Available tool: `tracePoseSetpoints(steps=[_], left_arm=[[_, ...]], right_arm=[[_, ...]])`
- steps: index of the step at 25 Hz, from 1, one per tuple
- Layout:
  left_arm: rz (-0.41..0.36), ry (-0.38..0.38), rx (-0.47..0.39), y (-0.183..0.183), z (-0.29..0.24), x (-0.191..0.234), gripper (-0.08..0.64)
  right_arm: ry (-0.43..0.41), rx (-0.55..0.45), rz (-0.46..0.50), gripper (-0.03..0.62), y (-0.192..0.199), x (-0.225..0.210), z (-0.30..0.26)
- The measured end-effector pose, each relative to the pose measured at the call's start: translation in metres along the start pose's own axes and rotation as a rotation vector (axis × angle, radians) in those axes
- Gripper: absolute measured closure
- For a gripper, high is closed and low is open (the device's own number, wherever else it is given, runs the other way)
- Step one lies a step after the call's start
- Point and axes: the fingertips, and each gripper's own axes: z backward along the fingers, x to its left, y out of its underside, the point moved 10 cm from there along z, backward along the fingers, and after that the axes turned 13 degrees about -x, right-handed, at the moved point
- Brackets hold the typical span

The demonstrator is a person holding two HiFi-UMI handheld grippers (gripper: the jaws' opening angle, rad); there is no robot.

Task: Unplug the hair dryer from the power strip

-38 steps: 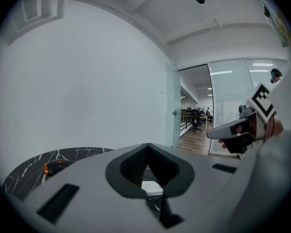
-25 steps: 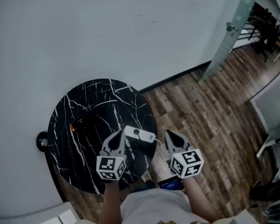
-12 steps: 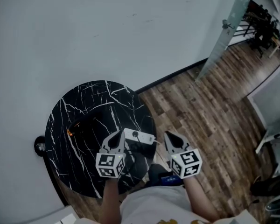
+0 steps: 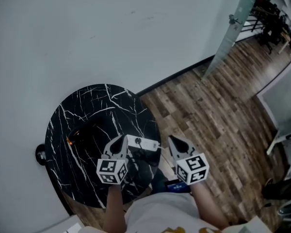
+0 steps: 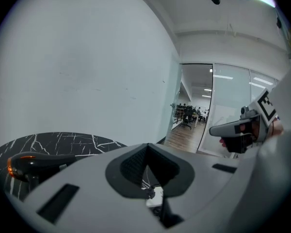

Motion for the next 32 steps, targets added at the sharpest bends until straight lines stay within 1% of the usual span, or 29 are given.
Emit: tracePoseSetpoints(steps=[5,9,20,28,30,32], left_arm=[[0.011,0.008,0.019,0.006,-0.009,0.006,0.561],[0.024,0.025,0.055,0.014,-0.013,0.012,0.560],[0.090,0.074,0.154,0.040,-0.021,0.027,0.560],[0.055,0.127,0.258,0.063,-0.028,0.027,0.508],[0.043,0.147,0.284,0.069,-0.029,0.026,0.492],[0.042,0.170,0.311,0.076,-0.031,0.026,0.477]], right_arm=[[0.020,0.010,0.001,0.594,0.005,-0.008,-0.009],[-0.003,0.040,-0.005,0.594,0.010,-0.008,-0.021],[-0.092,0.144,-0.019,0.594,0.037,0.002,-0.052],[-0.140,0.210,-0.014,0.591,0.055,0.005,-0.066],[-0.150,0.228,-0.016,0.573,0.061,0.005,-0.068],[-0.168,0.263,-0.007,0.540,0.071,0.006,-0.070]])
